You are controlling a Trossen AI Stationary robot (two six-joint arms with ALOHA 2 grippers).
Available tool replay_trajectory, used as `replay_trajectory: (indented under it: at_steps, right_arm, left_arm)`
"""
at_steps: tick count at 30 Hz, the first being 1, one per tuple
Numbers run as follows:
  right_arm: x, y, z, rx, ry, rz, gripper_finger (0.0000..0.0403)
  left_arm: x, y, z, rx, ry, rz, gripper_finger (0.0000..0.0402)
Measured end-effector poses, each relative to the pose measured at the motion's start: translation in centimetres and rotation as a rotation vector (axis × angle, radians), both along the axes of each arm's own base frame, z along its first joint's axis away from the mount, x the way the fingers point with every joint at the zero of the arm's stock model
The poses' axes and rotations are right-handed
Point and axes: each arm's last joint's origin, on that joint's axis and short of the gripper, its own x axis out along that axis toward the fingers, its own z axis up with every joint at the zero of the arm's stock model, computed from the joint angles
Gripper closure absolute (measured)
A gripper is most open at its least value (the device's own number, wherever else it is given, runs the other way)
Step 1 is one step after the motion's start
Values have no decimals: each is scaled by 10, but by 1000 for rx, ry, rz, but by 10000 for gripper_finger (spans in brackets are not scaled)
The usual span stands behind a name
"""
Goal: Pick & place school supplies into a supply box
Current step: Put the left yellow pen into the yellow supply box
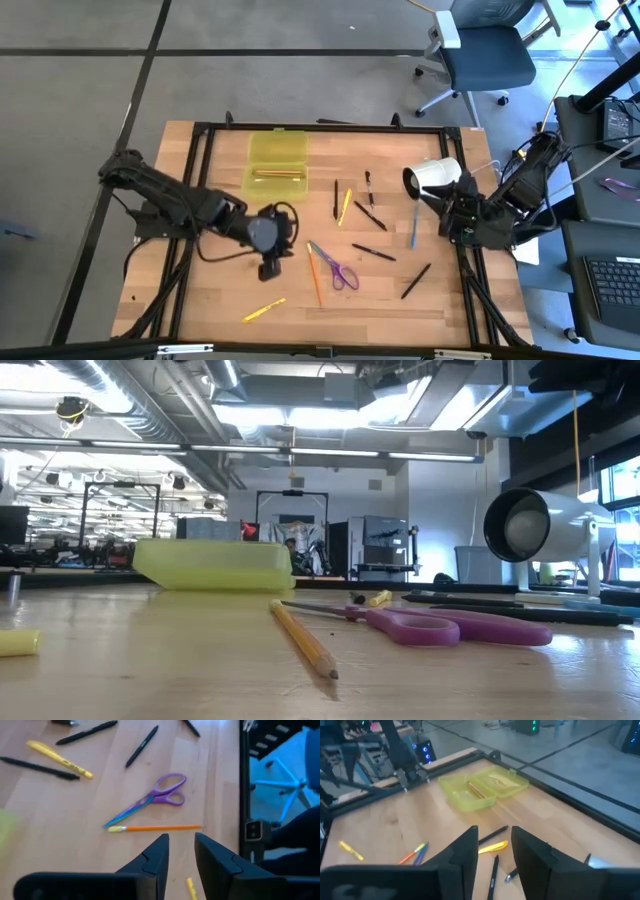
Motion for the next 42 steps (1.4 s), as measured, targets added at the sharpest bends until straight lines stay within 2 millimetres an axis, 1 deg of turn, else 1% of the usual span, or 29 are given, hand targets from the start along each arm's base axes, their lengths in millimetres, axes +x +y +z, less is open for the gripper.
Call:
replay_trajectory:
  at_steps: [3,6,11,14,18,22,25,28,33,35,38,42]
  right_arm:
    - [5,6,-9,18,12,18,281]
    - [9,10,-16,17,32,49,281]
    - [14,17,-16,-24,79,140,281]
    - [15,19,-15,-41,85,168,281]
    - [16,19,-15,-40,84,169,281]
    - [16,19,-15,-41,85,170,281]
    - [16,19,-15,-40,84,170,281]
    - [16,19,-15,-39,83,169,281]
    - [19,16,-14,-31,67,127,281]
    - [21,14,-13,-25,59,103,281]
    - [25,10,-12,-15,49,66,281]
    - [29,6,-11,5,34,26,281]
  left_arm:
    - [2,-9,-7,-24,22,62,304]
    - [7,-18,-18,-21,52,91,279]
    - [17,-34,-43,0,121,119,219]
    - [24,-42,-57,-56,171,162,194]
    - [35,-53,-76,-128,219,178,180]
    - [38,-61,-101,-186,367,157,179]
    - [32,-70,-116,-196,482,212,183]
    - [22,-83,-123,-189,547,243,189]
    - [0,-103,-127,-188,636,305,197]
    - [-8,-111,-127,-197,646,329,198]
    - [-17,-121,-127,-208,652,348,199]
    - [-23,-132,-135,-202,682,367,199]
